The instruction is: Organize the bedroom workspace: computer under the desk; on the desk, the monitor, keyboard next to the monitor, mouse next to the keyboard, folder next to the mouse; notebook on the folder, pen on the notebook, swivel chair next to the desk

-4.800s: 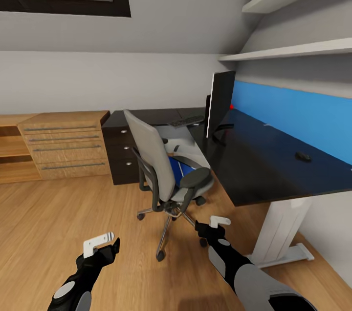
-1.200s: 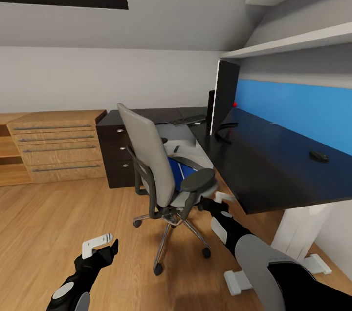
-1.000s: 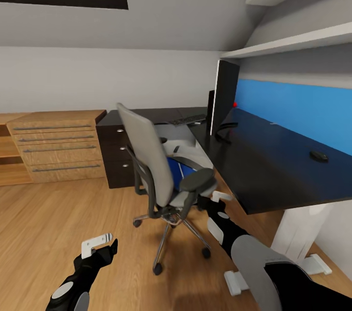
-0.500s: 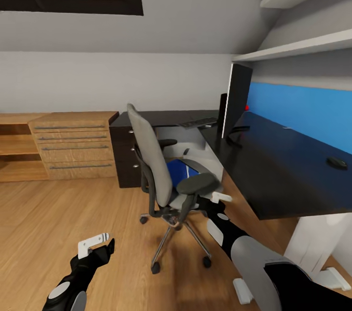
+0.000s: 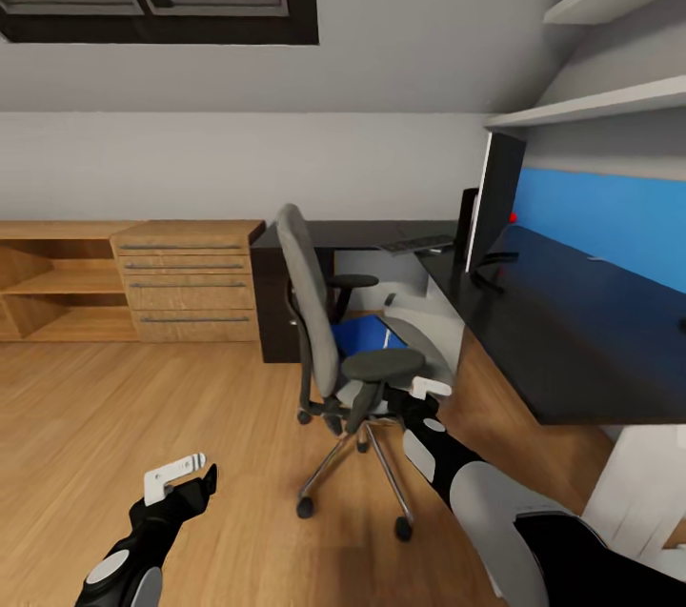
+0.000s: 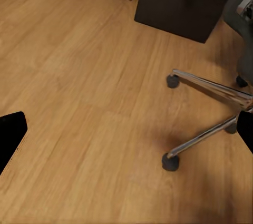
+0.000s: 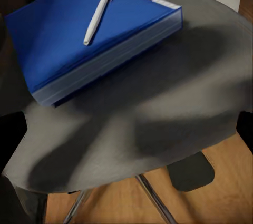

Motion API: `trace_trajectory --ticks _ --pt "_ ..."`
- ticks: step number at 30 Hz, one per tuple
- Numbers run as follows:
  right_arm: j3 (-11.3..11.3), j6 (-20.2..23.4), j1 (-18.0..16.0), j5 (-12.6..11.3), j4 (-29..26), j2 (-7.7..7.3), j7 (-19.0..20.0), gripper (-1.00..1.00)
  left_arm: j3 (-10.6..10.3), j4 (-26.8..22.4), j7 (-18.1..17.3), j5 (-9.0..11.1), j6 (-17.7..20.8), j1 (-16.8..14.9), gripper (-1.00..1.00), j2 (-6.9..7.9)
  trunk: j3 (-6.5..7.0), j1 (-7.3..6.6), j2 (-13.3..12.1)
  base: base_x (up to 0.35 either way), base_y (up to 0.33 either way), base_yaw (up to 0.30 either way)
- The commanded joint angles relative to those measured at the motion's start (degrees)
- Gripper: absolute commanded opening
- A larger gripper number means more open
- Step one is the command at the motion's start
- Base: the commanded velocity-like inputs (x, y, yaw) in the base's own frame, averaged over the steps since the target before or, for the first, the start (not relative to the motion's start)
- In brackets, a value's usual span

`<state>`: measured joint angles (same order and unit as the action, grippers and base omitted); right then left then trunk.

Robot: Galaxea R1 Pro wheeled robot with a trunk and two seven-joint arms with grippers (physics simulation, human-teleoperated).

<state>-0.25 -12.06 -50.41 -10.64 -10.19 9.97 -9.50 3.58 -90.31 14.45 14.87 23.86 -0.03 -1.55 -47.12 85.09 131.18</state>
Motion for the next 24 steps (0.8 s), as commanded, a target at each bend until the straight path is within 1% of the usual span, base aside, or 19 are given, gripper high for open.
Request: trace_trajectory --ticks 1,11,15,20,24 --pt "0.06 -0.23 -0.04 -0.35 0.06 0.03 -0.01 1.0 0.09 -0.37 0.31 0.6 0.22 0.0 1.0 -0.03 0.03 -0.01 0.02 -0.002 0.002 0.171" --pt "0.08 -0.14 -0.04 -0.36 0.16 0.03 0.02 1.0 0.27 -1.27 0.4 0.6 0.22 -0.03 1.0 0.07 0.75 -0.01 0.02 0.0 0.0 0.19" --pt "0.06 -0.08 -0.04 -0.35 0.17 0.03 0.01 1.0 0.21 -1.27 0.32 0.6 0.22 -0.03 1.0 0.65 0.97 -0.01 0.02 -0.029 0.0 0.223" --pt "0.03 -0.07 -0.04 -0.35 0.17 0.03 0.01 1.0 0.2 -1.27 0.31 0.6 0.22 -0.03 1.0 0.68 1.06 -0.01 0.02 -0.109 -0.01 0.238" --pt "0.01 -0.07 -0.04 -0.35 0.17 0.03 0.01 1.0 0.2 -1.27 0.31 0.6 0.29 -0.02 1.0 0.71 1.06 -0.01 0.02 -0.288 -0.087 0.04"
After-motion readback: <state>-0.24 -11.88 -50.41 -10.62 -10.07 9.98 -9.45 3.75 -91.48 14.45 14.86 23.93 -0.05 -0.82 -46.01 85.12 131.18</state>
